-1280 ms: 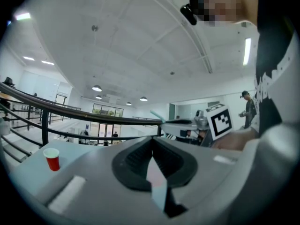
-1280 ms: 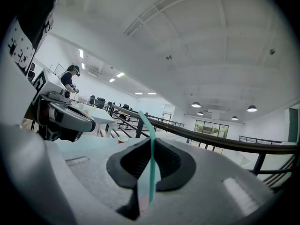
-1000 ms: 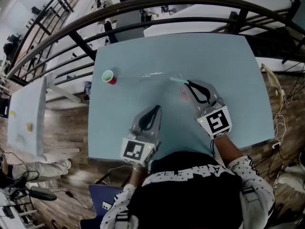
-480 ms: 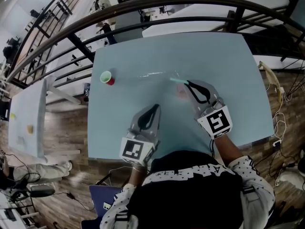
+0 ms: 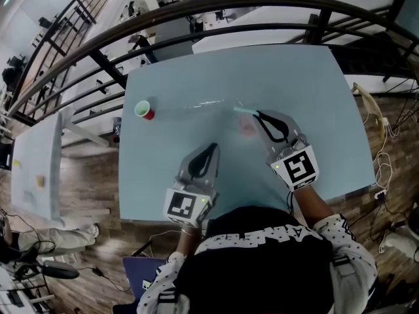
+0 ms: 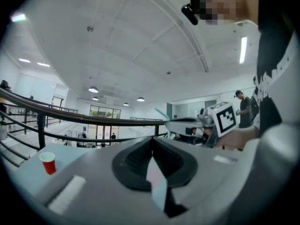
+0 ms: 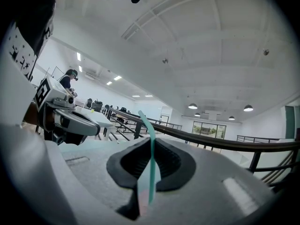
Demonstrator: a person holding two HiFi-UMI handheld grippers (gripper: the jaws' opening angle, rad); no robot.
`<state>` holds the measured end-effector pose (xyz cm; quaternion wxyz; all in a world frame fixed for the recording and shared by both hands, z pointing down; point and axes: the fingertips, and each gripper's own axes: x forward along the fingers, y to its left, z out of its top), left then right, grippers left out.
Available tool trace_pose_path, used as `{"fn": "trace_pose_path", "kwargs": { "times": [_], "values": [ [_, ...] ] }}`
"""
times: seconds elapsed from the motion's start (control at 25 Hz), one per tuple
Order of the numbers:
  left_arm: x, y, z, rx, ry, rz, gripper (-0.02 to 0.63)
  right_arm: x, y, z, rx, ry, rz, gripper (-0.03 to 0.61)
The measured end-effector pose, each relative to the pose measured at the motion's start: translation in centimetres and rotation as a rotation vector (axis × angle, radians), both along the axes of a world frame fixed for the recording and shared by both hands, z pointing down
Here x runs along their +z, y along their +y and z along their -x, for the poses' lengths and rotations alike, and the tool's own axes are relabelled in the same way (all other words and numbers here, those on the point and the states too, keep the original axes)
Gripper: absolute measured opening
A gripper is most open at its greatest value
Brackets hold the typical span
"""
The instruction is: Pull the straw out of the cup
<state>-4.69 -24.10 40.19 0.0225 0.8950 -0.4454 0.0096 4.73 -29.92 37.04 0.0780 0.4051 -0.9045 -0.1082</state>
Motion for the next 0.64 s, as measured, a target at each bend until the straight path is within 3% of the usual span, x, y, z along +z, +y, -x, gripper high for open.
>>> {"fn": "trace_pose_path", "kwargs": {
  "times": [0.64],
  "values": [
    [0.37, -0.17, -0.07, -0.006, 0.011, 0.029, -0.011, 0.52, -0.27, -0.02, 0.002, -0.003, 0.008, 0.02]
  ]
}}
